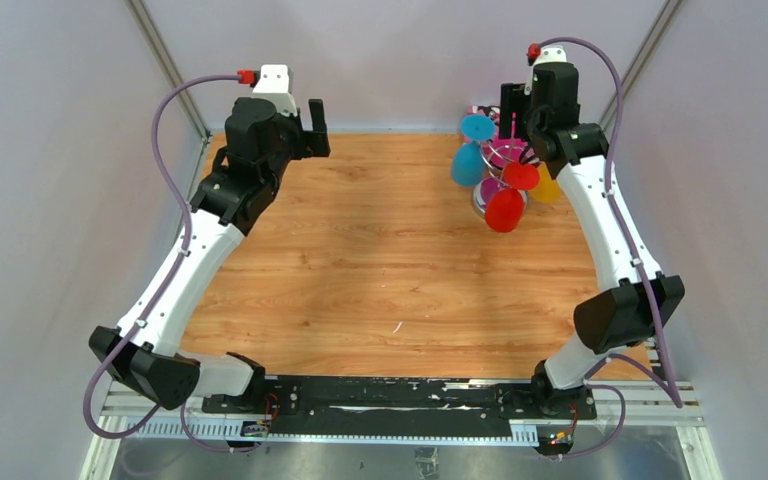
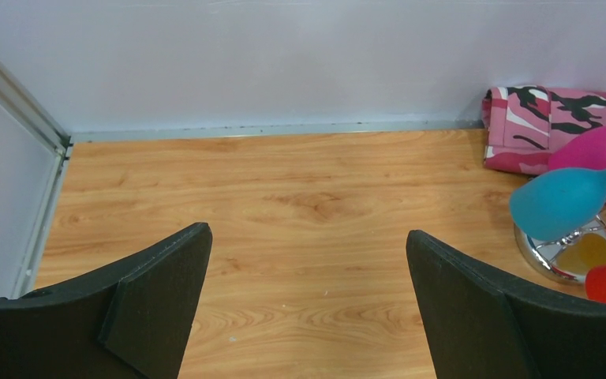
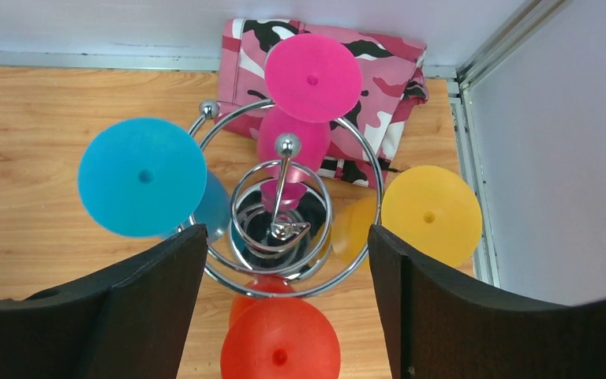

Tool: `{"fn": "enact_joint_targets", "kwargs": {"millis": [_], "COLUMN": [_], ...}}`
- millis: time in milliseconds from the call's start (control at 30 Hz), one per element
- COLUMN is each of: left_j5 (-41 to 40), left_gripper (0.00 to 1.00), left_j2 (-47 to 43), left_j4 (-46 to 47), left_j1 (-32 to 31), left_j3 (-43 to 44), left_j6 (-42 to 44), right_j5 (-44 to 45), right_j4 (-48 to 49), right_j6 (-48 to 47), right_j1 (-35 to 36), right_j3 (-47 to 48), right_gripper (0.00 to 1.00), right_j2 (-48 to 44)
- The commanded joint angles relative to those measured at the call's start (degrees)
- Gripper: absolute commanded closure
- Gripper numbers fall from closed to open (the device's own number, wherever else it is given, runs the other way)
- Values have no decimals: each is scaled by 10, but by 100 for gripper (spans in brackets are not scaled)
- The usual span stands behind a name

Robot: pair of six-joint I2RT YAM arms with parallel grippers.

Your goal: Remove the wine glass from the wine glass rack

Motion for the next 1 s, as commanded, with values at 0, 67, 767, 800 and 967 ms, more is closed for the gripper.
{"fn": "enact_joint_targets", "kwargs": {"millis": [0,67,767,800,967], "left_j5": [-9,-11,-25,-25,-26], "left_gripper": [0,0,0,0,0], "left_j2": [10,12,26,28,35], "left_j4": [10,10,26,26,29], "left_j1": [1,1,1,1,1], "left_j3": [-9,-11,-39,-39,-40], "left_j6": [-5,-3,11,10,8], "right_j5": [32,34,0,0,0], "right_j4": [-9,-6,48,48,54], "right_j6": [-10,-10,10,11,13], "right_j1": [7,7,-24,-25,-31], "right_j3": [42,54,78,76,69], "right_gripper": [20,20,54,56,72], "right_j2": [35,50,126,126,122]}}
